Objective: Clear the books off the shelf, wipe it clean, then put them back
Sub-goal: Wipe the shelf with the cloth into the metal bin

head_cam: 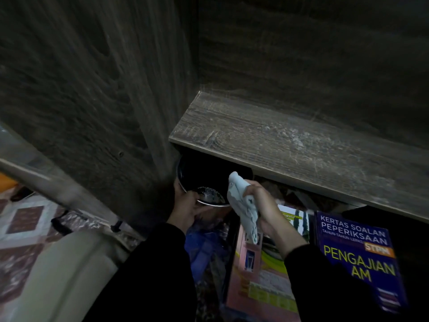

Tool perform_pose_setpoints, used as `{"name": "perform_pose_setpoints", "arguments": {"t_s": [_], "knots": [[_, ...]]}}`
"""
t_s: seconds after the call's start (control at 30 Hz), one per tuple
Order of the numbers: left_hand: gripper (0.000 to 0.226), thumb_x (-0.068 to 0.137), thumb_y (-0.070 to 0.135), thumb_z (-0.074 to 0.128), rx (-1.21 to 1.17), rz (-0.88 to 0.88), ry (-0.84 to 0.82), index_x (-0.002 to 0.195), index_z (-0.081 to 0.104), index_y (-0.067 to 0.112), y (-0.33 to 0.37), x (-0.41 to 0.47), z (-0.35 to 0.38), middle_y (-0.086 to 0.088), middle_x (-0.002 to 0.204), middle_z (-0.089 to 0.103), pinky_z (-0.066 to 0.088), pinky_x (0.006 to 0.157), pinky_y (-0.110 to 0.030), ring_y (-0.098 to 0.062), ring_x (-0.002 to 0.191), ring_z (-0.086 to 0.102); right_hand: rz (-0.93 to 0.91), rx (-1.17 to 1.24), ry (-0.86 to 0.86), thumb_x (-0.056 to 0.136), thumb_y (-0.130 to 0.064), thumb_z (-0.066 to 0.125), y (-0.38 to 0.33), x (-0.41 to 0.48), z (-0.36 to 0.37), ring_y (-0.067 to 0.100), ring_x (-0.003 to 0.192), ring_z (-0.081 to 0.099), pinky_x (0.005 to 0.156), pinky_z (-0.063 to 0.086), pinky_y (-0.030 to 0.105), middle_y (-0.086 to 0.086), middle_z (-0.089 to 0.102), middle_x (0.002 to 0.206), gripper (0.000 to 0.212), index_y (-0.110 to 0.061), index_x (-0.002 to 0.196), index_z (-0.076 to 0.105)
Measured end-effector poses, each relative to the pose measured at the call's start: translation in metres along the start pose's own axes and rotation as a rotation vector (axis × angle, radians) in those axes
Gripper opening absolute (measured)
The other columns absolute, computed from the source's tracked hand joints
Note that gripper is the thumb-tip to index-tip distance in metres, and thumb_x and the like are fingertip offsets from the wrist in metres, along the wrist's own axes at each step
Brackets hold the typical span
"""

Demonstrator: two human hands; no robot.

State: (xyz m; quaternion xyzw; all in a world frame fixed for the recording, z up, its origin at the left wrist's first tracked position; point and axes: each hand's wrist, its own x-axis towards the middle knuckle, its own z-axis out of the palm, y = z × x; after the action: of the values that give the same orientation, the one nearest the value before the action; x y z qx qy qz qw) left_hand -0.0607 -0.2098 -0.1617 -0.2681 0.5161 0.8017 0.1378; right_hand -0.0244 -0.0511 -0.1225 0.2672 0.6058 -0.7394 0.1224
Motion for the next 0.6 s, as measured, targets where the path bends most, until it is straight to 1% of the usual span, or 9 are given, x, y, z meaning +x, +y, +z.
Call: {"name": "perform_pose_setpoints", "arguments": {"t_s": [0.03,0.1,0.2,0.27,0.37,0.47,0.5,0.53,0.6], "knots": [[0.083,0.077,-0.021,0.036,-0.007,-0.018,-0.004,0.141,0.032,0.031,-0.003,0.004,-0.002,-0.008,0.125,0.050,0.059,0.055,-0.043,-0.033,0.104,0.054,0.020,0.021,-0.024,0.064,-0.007,0.050,0.002,0.004,0.001,0.022,0.064,0.046,0.057,0.033,0.026,0.012,0.053,0.079,0.027,0.004,0.087,0.059],[0.083,0.077,-0.021,0.040,0.013,-0.037,-0.031,0.140,0.033,0.032,-0.006,0.010,-0.005,-0.005,0.117,0.054,0.058,0.055,-0.041,-0.030,0.099,0.058,0.051,0.069,-0.036,0.055,-0.011,0.049,0.010,0.015,0.001,0.020,0.056,0.043,0.055,0.031,0.025,0.010,0.049,0.071,0.021,-0.003,0.074,0.055],[0.083,0.081,-0.020,0.044,0.045,-0.053,-0.067,0.139,0.030,0.037,-0.012,0.018,-0.010,-0.001,0.115,0.053,0.059,0.058,-0.043,-0.025,0.094,0.059,0.096,0.098,0.004,0.048,-0.009,0.053,0.025,0.030,0.000,0.022,0.053,0.042,0.054,0.032,0.025,0.010,0.046,0.067,0.031,-0.008,0.079,0.051],[0.082,0.085,-0.020,0.039,0.042,-0.078,-0.062,0.142,0.027,0.038,-0.018,0.026,-0.015,-0.004,0.126,0.049,0.058,0.064,-0.049,-0.027,0.096,0.058,0.131,0.075,0.054,0.059,-0.008,0.049,0.035,0.037,0.002,0.023,0.052,0.047,0.052,0.035,0.024,0.010,0.053,0.065,0.024,-0.010,0.081,0.057],[0.086,0.089,-0.018,0.034,0.095,-0.099,-0.059,0.147,0.015,0.043,-0.022,0.035,-0.020,-0.006,0.144,0.039,0.055,0.075,-0.056,-0.033,0.107,0.055,0.108,0.052,0.063,0.065,-0.007,0.046,0.041,0.044,0.005,0.024,0.060,0.047,0.053,0.033,0.026,0.014,0.054,0.077,0.034,-0.003,0.095,0.062],[0.089,0.095,-0.011,0.036,0.203,-0.105,-0.042,0.147,-0.007,0.047,-0.020,0.035,-0.014,-0.006,0.150,0.031,0.053,0.078,-0.051,-0.030,0.107,0.054,0.108,0.050,0.082,0.078,-0.001,0.043,0.046,0.050,0.003,0.021,0.051,0.048,0.048,0.033,0.024,0.010,0.054,0.072,0.025,-0.007,0.097,0.058],[0.086,0.096,-0.005,0.038,0.285,-0.106,-0.005,0.146,-0.012,0.044,-0.019,0.033,-0.011,-0.008,0.149,0.032,0.054,0.075,-0.047,-0.030,0.103,0.056,0.113,0.062,0.093,0.081,0.000,0.041,0.046,0.051,0.001,0.018,0.047,0.050,0.045,0.036,0.024,0.007,0.057,0.067,0.021,-0.008,0.092,0.057],[0.084,0.097,0.001,0.042,0.461,-0.080,0.061,0.147,-0.014,0.040,-0.019,0.031,-0.009,-0.010,0.147,0.033,0.054,0.073,-0.044,-0.031,0.102,0.057,0.123,0.080,0.095,0.084,0.001,0.039,0.047,0.052,-0.002,0.015,0.043,0.051,0.042,0.037,0.022,0.003,0.057,0.058,0.017,-0.007,0.083,0.055],[0.083,0.095,0.015,0.048,0.995,0.021,0.179,0.151,-0.013,0.026,-0.018,0.025,-0.008,-0.022,0.151,0.024,0.047,0.089,-0.044,-0.038,0.115,0.051,0.132,0.111,0.078,0.089,0.001,0.036,0.043,0.047,-0.008,0.008,0.032,0.045,0.036,0.034,0.019,-0.005,0.048,0.041,0.030,-0.012,0.063,0.042]]}}
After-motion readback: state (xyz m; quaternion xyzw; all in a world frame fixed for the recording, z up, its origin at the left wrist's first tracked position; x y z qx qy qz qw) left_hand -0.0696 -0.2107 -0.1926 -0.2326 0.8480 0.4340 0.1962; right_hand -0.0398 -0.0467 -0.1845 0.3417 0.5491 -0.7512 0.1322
